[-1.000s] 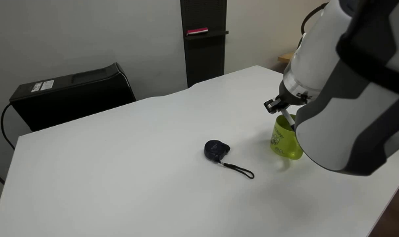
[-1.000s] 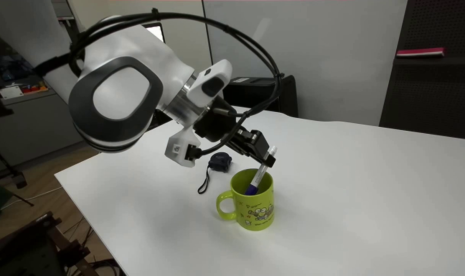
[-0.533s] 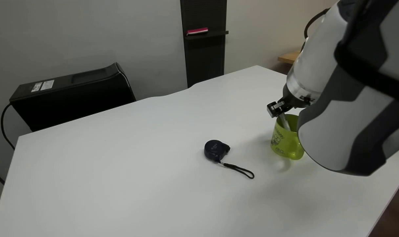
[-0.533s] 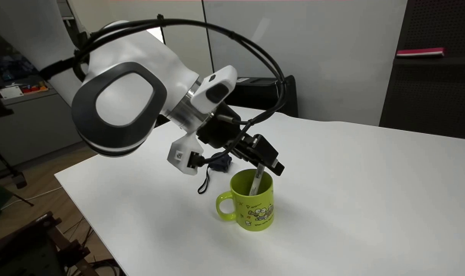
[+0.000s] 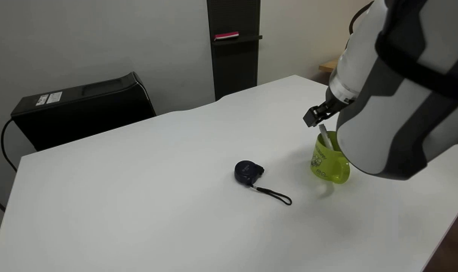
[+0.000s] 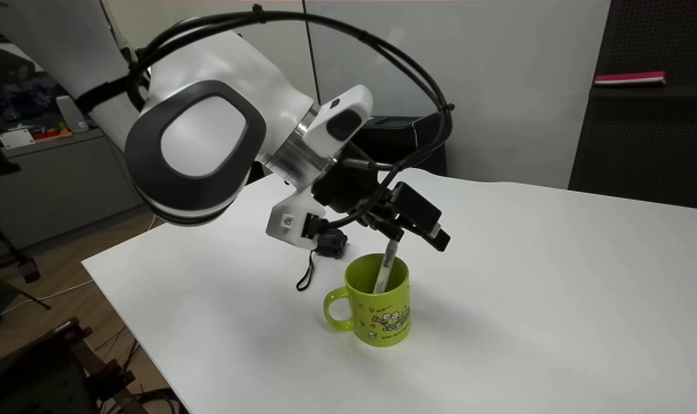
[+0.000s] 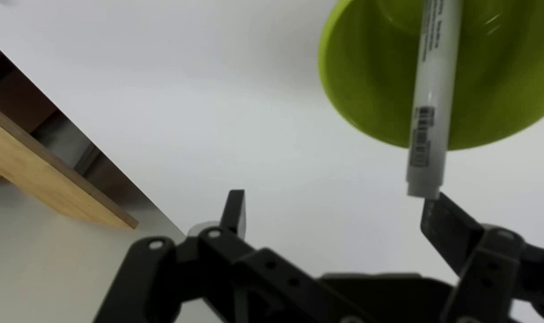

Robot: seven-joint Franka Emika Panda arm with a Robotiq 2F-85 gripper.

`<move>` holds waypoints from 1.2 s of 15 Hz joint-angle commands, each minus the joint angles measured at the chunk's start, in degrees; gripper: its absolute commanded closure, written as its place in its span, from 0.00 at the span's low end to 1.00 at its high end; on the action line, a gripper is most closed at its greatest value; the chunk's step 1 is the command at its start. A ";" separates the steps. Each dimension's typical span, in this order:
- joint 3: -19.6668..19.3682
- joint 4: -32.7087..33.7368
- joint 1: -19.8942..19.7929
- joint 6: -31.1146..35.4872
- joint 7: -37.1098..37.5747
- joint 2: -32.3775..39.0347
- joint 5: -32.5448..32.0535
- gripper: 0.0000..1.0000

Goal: Put the marker in the cup

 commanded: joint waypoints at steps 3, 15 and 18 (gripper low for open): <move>-3.99 3.32 -1.97 -6.20 -3.23 -4.63 -4.86 0.00; 22.31 11.06 -34.44 -31.72 -9.00 -28.25 -28.35 0.00; 31.02 13.41 -40.86 -40.80 -24.26 -29.10 -13.54 0.00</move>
